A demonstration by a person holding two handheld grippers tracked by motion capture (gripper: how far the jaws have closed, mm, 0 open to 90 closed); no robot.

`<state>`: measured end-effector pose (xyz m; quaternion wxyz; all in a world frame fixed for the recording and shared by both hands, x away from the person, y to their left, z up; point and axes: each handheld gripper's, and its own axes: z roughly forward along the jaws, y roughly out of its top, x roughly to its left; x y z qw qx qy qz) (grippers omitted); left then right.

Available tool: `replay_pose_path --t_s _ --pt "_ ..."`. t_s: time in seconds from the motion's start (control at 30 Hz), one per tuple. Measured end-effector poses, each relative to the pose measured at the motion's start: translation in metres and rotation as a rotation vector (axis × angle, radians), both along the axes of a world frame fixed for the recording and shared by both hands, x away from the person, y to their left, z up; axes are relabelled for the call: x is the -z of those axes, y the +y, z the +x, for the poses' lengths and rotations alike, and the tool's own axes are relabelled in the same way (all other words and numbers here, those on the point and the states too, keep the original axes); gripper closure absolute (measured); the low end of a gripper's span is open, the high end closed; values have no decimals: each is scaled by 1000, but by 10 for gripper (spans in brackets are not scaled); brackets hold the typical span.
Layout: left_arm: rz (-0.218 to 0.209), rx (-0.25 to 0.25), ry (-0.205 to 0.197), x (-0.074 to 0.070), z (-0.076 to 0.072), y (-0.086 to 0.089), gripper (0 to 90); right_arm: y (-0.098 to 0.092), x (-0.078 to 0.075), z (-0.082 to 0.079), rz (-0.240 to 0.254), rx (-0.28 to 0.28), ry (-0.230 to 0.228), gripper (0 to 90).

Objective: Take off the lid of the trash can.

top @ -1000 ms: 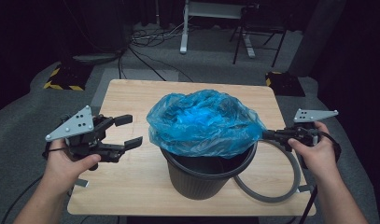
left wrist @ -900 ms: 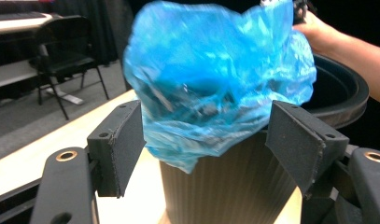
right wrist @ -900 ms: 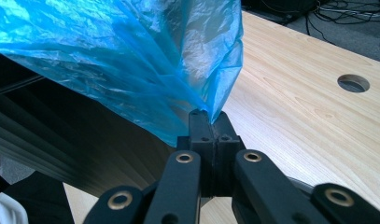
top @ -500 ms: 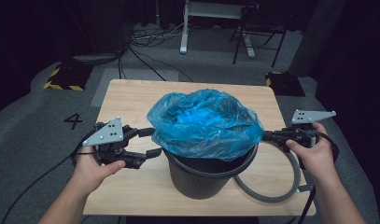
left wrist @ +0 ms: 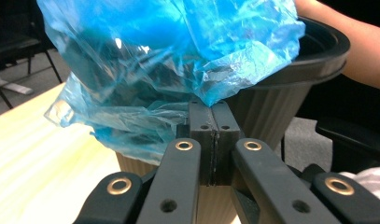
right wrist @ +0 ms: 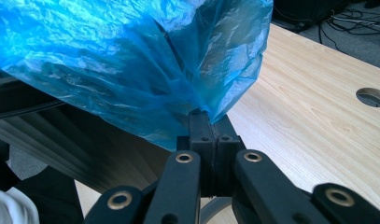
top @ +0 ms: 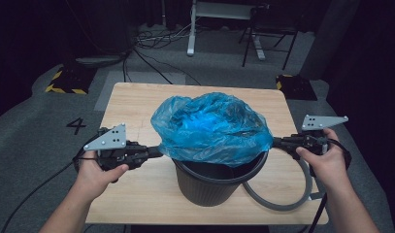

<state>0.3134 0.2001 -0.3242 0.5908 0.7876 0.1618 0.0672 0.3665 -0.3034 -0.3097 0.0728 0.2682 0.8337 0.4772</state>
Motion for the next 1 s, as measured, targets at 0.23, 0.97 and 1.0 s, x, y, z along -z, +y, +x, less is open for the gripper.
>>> replay_pose_path --t_s 0.23,0.97,1.0 --pt "10 41 23 4 -5 1 900 0 1 -2 5 -4 1 900" --pt "96 183 97 27 -10 -11 900 6 5 -5 15 -42 1 900" --pt "96 183 97 27 -10 -11 900 6 5 -5 15 -42 1 900"
